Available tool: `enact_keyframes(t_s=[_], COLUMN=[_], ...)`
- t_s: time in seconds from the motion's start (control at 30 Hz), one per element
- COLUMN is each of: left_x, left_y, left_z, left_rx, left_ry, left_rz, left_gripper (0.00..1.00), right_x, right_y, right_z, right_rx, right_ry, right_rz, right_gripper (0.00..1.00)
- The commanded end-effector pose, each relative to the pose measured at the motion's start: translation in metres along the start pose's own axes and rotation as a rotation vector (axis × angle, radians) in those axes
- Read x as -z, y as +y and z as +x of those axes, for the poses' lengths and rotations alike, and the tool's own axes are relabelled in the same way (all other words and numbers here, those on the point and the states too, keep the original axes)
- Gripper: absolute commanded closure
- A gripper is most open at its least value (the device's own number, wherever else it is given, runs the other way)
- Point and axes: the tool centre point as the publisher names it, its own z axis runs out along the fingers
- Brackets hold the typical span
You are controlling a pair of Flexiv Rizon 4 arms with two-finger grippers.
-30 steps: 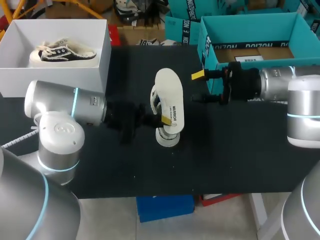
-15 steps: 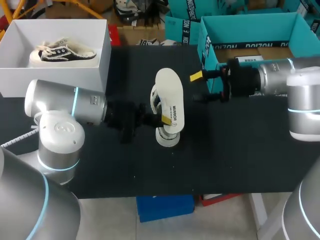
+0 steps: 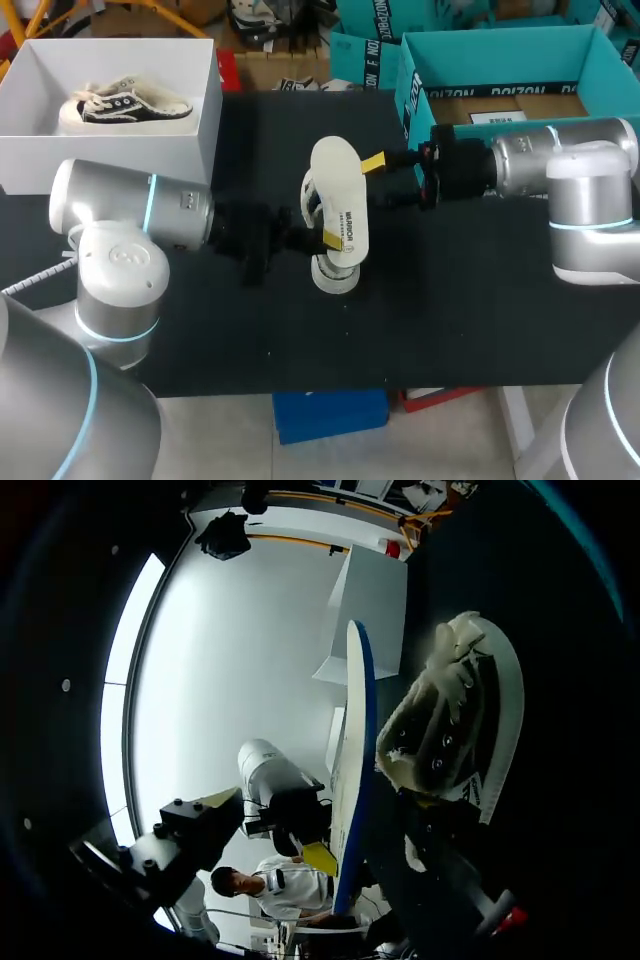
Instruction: Take the shoe out of the shoebox, open the shoe tongue, remove and reinsert the insole, then place the shoe into the shoebox
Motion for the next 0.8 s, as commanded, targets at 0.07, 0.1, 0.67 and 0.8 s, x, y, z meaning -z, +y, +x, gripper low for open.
enact_keyframes(t_s=[0.07,0.1,0.67,0.8], left_x=[0.000,0.000,0.000,0.000], left_y=[-0.001,-0.001,-0.001,-0.001], left_z=[-0.001,-0.001,-0.001,-0.001], left_rx=[-0.001,-0.001,-0.001,-0.001], left_ry=[0.003,0.003,0.003,0.003], left_rz=[-0.004,-0.004,-0.004,-0.004], left_gripper=[1.00,1.00,1.00,1.00], right_x=[-0.014,-0.016,-0.030,-0.030], right_y=[0.008,0.008,0.009,0.009], right_z=[-0.004,-0.003,-0.006,-0.006], right_rx=[0.003,0.002,-0.013,-0.015], right_ry=[0.016,0.018,0.020,0.021], right_rz=[0.002,0.005,0.024,0.031], right_gripper=[0.00,0.00,1.00,1.00])
